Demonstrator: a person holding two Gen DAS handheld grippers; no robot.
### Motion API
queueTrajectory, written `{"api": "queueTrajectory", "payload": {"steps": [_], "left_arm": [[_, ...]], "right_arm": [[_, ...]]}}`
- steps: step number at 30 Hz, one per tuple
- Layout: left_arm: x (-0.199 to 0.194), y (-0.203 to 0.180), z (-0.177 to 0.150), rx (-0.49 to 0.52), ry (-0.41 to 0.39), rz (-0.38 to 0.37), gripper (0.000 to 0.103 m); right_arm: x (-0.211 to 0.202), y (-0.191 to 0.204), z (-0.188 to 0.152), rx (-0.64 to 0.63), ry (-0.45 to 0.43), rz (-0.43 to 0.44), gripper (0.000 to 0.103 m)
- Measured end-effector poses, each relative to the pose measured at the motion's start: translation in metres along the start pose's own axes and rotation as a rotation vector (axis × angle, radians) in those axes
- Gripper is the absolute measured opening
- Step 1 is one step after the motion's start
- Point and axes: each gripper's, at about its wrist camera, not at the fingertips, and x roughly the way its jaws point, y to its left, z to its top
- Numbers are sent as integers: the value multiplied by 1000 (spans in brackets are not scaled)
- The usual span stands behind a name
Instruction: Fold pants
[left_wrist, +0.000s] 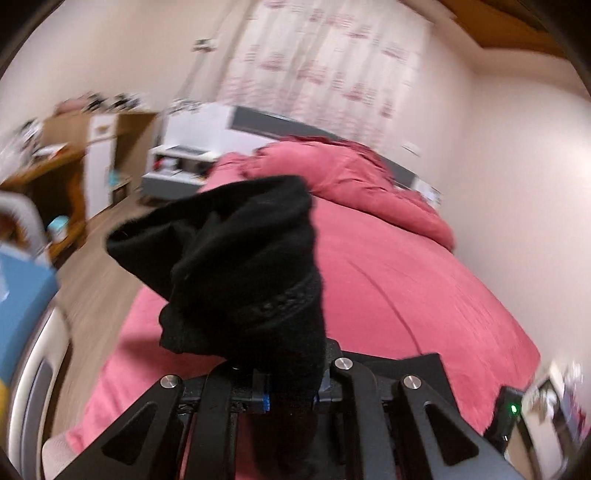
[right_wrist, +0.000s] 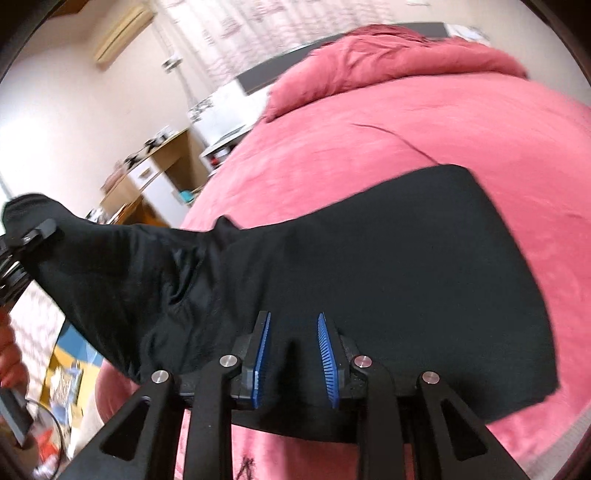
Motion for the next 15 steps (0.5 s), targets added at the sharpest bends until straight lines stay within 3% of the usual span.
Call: {"api": "queueTrajectory", "payload": {"steps": [7,15], "left_arm": [[34,-99,-23,291,74,-99,13],[81,-167,-69,411,210,-190,13]], "right_arm": [[-37,-43,5,143,-68,-17,27],[-79,-87,5,288,-176,-63,30]]}}
